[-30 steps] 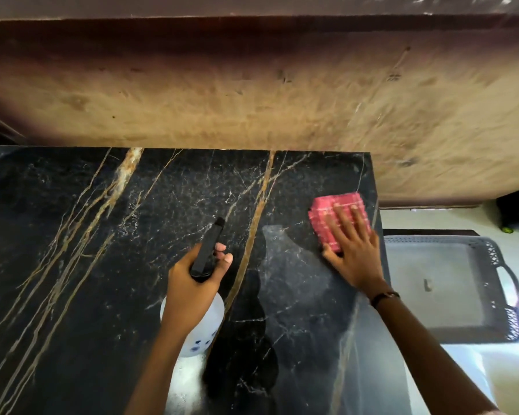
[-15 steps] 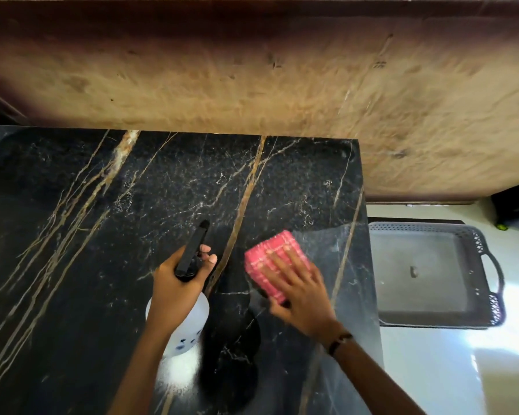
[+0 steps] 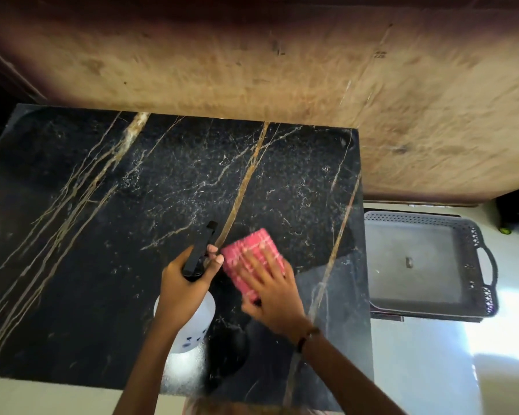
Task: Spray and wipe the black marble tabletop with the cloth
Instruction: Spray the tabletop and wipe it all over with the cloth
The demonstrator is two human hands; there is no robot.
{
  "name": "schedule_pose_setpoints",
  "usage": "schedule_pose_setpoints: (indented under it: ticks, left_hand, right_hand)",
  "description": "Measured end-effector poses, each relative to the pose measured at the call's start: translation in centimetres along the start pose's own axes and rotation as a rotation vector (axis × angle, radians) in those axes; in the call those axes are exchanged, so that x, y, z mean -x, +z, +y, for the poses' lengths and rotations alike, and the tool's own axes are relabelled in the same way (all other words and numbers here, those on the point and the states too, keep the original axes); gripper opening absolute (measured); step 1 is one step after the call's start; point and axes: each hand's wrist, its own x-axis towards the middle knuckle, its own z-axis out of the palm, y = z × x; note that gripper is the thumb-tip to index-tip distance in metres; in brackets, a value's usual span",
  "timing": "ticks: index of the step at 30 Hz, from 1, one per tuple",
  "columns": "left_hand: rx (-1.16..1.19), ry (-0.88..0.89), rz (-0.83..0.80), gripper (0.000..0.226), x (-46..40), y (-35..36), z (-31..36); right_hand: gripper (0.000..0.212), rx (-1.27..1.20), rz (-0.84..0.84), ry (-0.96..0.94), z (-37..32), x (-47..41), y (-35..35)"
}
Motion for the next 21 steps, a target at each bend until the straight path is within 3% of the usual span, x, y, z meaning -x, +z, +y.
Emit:
schedule_pose_setpoints:
  ticks: [3,7,10,13,17,19,21]
  left_hand:
    - [0.008,-0.002,0.019,0.012,1.2,-0.1,-0.4]
    - [0.015,-0.006,0.027,0.014,3.0,-0.1,-1.0]
    - [0.037,-0.027,0.023,0.013,4.3,-0.3,-1.3]
    - [0.038,-0.051,0.024,0.014,5.4,-0.5,-1.6]
    - [0.025,-0.065,0.022,0.012,6.5,-0.9,-2.1]
    - [0.02,-0.066,0.016,0.012,7.0,-1.2,-2.5]
    - [0.005,-0.059,0.009,0.012,7.5,-1.5,-2.9]
  right_hand:
    - [0.073,0.028,-0.019,-0.056,2.9,6.6,0.4]
    - [0.073,0.014,0.0,0.21,9.8,7.3,-2.0]
    - [0.074,-0.023,0.043,0.37,9.0,2.8,-2.8]
    - [0.077,0.02,0.023,0.252,3.5,0.4,-1.7]
    - [0.072,-0.013,-0.012,-0.047,-3.9,5.4,1.1]
    - [0.069,0.006,-0.047,-0.113,-4.0,9.9,2.1]
    - [0.068,0.029,-0.049,-0.056,-1.4,13.5,2.0]
